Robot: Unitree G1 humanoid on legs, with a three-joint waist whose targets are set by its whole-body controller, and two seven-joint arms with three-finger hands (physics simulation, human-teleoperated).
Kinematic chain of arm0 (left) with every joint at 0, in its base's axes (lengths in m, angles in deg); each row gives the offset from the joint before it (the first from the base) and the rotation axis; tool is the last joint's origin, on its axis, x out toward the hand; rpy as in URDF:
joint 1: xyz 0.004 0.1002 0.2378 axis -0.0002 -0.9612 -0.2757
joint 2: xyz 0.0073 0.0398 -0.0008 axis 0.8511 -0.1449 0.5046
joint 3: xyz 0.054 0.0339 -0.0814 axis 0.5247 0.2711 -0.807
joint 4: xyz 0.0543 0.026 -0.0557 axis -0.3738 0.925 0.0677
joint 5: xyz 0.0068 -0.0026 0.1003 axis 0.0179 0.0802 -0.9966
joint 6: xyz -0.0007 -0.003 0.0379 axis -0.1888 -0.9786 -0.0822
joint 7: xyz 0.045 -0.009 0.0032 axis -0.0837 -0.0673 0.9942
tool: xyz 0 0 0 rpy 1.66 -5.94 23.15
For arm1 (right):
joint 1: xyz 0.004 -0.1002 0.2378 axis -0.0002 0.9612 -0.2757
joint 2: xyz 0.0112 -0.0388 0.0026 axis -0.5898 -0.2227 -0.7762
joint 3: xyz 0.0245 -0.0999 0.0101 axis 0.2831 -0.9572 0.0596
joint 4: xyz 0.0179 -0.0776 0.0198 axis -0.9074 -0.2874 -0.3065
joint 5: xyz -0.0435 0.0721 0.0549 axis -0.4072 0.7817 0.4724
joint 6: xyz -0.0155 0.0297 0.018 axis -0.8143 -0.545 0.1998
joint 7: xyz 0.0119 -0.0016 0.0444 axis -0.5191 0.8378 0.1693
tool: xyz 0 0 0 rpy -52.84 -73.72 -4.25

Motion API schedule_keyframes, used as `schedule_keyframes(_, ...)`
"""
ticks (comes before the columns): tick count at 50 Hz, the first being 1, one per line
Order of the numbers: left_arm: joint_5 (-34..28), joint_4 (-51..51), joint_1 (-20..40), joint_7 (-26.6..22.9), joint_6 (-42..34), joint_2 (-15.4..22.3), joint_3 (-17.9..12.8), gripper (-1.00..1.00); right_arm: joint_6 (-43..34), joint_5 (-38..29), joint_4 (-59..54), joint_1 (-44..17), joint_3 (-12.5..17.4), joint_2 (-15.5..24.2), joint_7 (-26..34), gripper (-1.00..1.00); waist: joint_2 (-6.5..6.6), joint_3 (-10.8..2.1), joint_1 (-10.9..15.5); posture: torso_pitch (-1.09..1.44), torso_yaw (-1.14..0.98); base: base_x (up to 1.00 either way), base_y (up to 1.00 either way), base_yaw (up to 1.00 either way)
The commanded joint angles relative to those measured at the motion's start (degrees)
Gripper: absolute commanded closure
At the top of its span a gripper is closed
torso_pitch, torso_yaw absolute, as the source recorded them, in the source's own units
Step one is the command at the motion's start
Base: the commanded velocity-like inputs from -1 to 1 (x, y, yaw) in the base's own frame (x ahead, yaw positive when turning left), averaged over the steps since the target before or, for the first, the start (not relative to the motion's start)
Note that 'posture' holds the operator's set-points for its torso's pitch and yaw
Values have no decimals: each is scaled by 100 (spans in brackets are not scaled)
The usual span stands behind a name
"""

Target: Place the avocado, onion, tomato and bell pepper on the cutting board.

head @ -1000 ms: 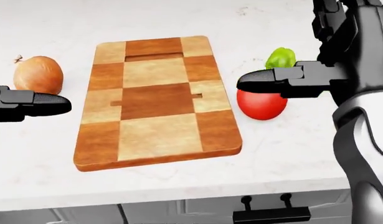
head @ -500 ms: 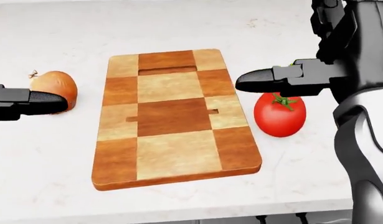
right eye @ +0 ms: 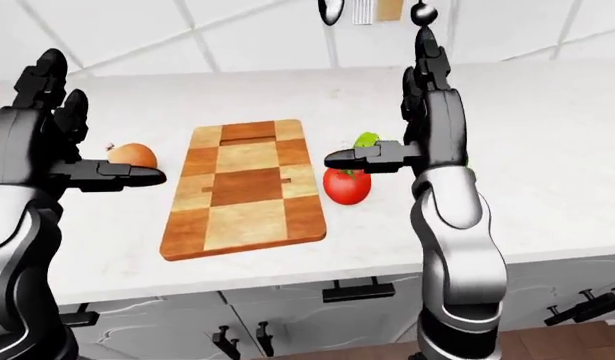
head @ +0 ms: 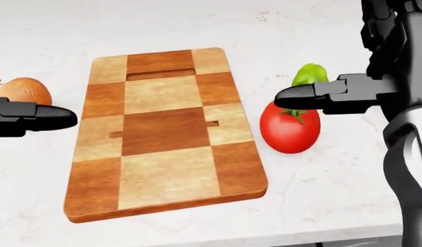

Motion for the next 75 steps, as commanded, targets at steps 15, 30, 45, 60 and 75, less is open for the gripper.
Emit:
schedule_keyframes(15,-29,-183,178,11,117,127,-78,-100,-15,-876,596,202,32,36,765,-100,2,-110,14,0,0,0,0,0)
schedule_keyframes(30,-46,-155,104,28,199,77,-67,-100,-62,-1320,721,621,22,-88,1060,-100,7,-124,13,0,0,0,0,0)
schedule_keyframes(45,-75,-106,34,29,292,41,-53,-100,-77,-1638,785,880,119,-182,1272,-73,11,-142,12,0,0,0,0,0)
schedule_keyframes(60,-142,-128,34,-26,214,92,-101,-100,225,-1679,485,960,7,-289,1294,-39,23,-158,-1,0,0,0,0,0)
schedule_keyframes(75,-142,-83,-22,1,282,63,-109,-100,520,-1773,251,1107,-150,-451,1305,-37,30,-174,-2,0,0,0,0,0)
